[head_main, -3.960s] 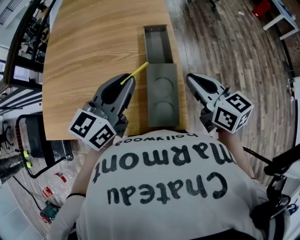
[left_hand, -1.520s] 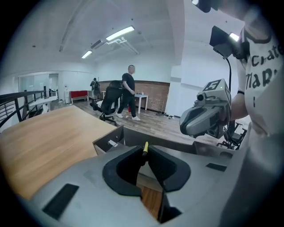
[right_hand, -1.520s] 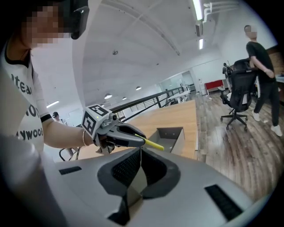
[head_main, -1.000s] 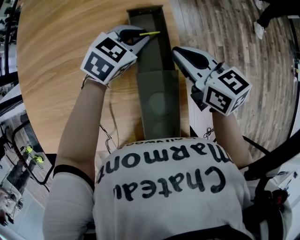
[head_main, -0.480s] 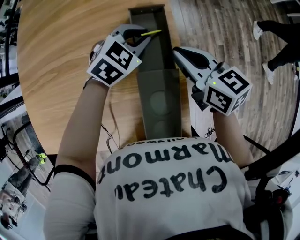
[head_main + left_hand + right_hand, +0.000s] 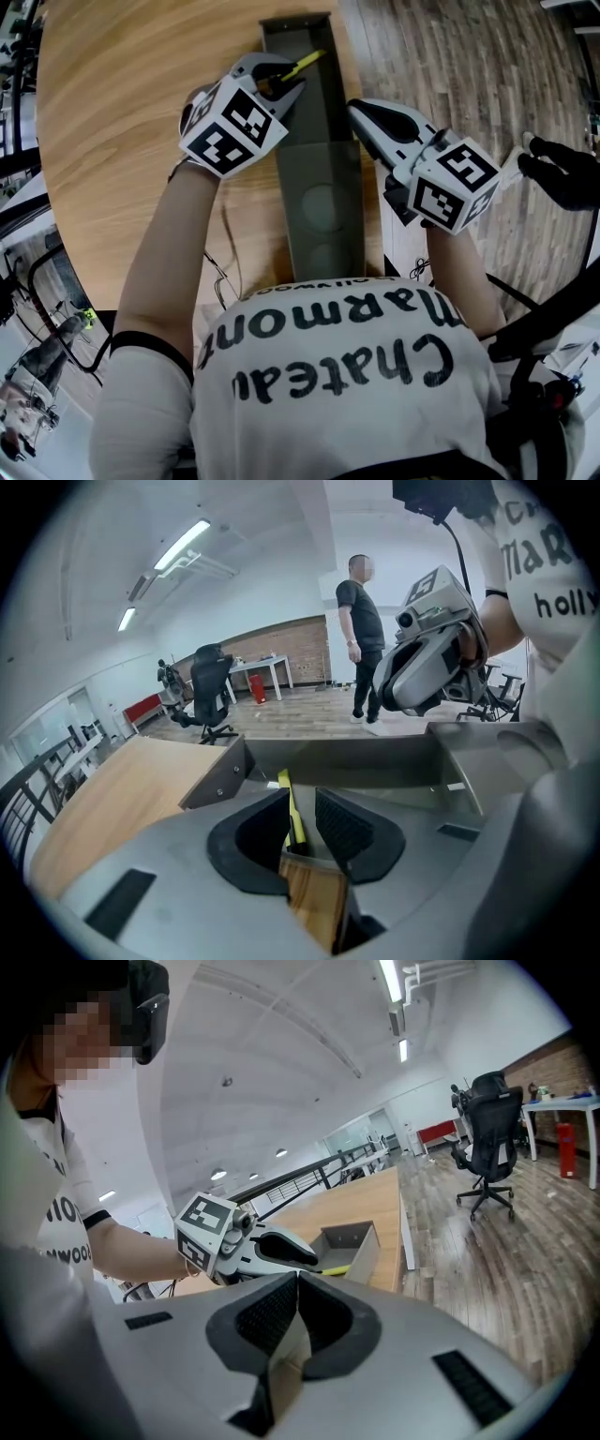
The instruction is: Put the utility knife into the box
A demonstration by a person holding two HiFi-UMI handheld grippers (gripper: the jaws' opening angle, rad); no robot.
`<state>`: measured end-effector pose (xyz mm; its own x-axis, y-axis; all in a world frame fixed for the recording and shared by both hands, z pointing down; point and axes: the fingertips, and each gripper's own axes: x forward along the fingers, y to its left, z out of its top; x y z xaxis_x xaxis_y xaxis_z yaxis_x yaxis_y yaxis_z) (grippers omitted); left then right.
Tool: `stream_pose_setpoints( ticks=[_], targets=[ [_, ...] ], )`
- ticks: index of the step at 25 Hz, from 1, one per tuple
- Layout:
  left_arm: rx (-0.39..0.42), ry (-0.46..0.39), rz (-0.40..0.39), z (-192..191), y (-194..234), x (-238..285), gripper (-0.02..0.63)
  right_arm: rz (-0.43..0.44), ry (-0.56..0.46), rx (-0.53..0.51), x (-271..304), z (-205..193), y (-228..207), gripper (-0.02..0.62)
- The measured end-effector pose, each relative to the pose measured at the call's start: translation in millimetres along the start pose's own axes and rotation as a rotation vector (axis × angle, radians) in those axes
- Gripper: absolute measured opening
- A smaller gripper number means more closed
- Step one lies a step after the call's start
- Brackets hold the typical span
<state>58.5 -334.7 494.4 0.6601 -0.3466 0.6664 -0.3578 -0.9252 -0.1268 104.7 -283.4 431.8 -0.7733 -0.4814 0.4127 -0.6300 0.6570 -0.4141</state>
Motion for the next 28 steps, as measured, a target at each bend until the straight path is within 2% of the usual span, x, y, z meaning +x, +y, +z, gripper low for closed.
stream_pose_setpoints(
  ticks=[4, 6, 13, 17, 20, 24, 28],
  targets=[
    [-0.016, 0.02, 0.023, -1.8, -2.9, -3.9, 0.064, -0.004, -0.008, -0.002, -2.3, 2.5, -1.1, 0.011],
    [-0.051, -0.005, 0.03, 3.4, -5.3, -10.8, 0.064, -0.004, -0.012, -0.007, -3.5, 4.6, -0.1, 0.011],
    [-0.139, -0.192, 0.025, 44.6, -35.2, -61.1, 0.064, 0.016, -0.025, -0.027, -13.3, 12.6, 16.4, 0.011],
    [-0.191, -0.295, 0.054, 67.8, -53.4, -97.2, 0.064, 0.033, -0.042, -0.059, -26.6, 19.5, 30.5, 0.011],
    [-0.231, -0.403, 0.06, 84.8, -61.5, -127.8, 0.063, 0.043, -0.055, -0.081, -30.3, 28.0, 45.4, 0.011],
    [-0.27, -0.539, 0.085, 107.4, -73.5, -166.0, 0.049, 0.051, -0.077, -0.116, -41.7, 39.9, 68.8, 0.011],
    [-0.279, -0.622, 0.107, 118.1, -87.7, -197.4, 0.026, 0.056, -0.122, -0.163, -61.8, 57.4, 90.4, 0.011]
  ],
)
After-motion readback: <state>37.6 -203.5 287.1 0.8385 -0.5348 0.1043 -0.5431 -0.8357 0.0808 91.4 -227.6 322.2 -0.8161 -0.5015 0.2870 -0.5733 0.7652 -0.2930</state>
